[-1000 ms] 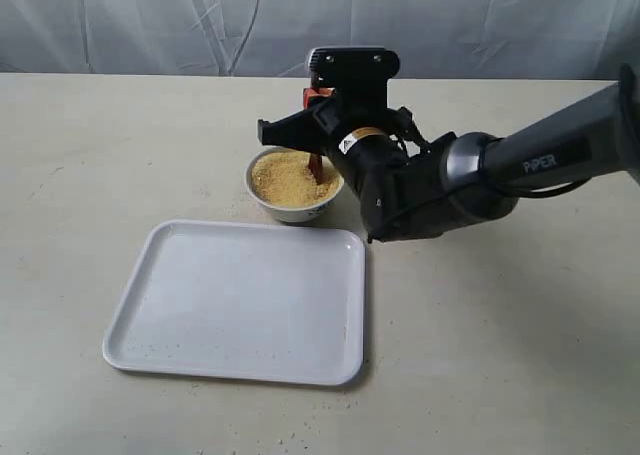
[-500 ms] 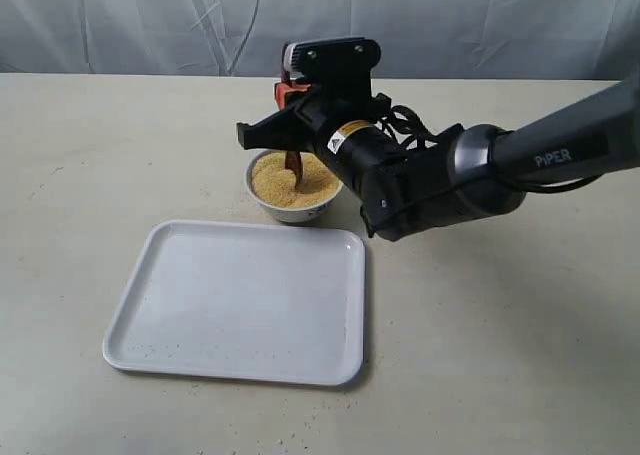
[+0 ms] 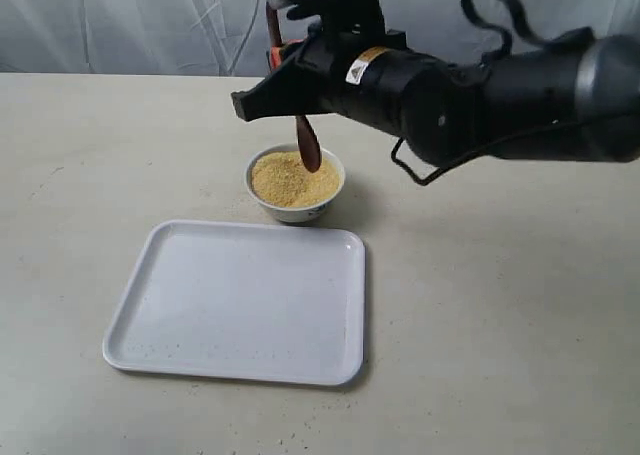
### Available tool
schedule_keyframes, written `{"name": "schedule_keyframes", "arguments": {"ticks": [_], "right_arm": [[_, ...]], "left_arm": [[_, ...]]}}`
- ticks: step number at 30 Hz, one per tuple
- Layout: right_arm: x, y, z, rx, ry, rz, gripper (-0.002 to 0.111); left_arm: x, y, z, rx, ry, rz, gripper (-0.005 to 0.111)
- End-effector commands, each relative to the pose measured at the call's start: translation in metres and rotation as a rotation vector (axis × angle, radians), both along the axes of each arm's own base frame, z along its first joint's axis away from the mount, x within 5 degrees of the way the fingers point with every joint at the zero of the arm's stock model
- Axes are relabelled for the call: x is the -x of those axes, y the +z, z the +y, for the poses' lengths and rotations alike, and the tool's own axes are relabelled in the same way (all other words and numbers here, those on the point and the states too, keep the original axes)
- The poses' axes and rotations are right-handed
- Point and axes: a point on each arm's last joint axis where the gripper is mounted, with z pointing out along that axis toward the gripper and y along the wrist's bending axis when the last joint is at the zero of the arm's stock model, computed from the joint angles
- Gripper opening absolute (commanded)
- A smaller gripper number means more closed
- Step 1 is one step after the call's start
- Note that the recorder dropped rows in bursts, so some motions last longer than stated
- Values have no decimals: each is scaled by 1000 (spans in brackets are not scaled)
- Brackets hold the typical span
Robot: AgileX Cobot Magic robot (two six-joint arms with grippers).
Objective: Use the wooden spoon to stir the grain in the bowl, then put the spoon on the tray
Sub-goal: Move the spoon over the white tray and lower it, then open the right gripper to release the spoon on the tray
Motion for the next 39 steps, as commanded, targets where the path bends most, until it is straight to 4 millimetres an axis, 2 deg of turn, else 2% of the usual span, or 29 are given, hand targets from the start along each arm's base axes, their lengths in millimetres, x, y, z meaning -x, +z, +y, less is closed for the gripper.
{"name": "schedule_keyframes", "arguments": {"ticks": [1, 5, 8, 9, 10, 11, 12, 14, 18, 20, 23, 29, 31, 35, 39], "right_arm": [[19, 31, -4, 147, 115, 217, -1], [22, 37, 5, 328, 224, 466, -1], [14, 23, 22, 447, 329, 562, -1], [13, 8, 36, 506, 416, 623, -1], [14, 2, 42, 520, 447, 644, -1], [15, -16, 60, 572, 514, 665, -1], [19, -35, 76, 628, 574, 661, -1], [28, -57, 100, 717, 658, 624, -1], [37, -95, 117, 946, 707, 549, -1], [41, -105, 122, 990, 720, 518, -1], [43, -107, 127, 1004, 717, 483, 0], [41, -101, 127, 984, 689, 463, 36], [41, -101, 127, 979, 676, 471, 42], [40, -92, 124, 968, 615, 481, 44], [39, -60, 114, 917, 510, 517, 43]], "left_arm": [[0, -1, 0, 6, 1, -5, 0], [0, -1, 0, 6, 1, -5, 0], [0, -1, 0, 6, 1, -4, 0], [0, -1, 0, 6, 1, -4, 0], [0, -1, 0, 6, 1, -4, 0], [0, -1, 0, 6, 1, -4, 0], [0, -1, 0, 6, 1, -4, 0], [0, -1, 0, 6, 1, -4, 0], [0, -1, 0, 6, 1, -4, 0], [0, -1, 0, 6, 1, -4, 0], [0, -1, 0, 6, 1, -4, 0], [0, -1, 0, 6, 1, -4, 0], [0, -1, 0, 6, 1, -4, 0], [0, -1, 0, 6, 1, -4, 0], [0, -1, 0, 6, 1, -4, 0]]}}
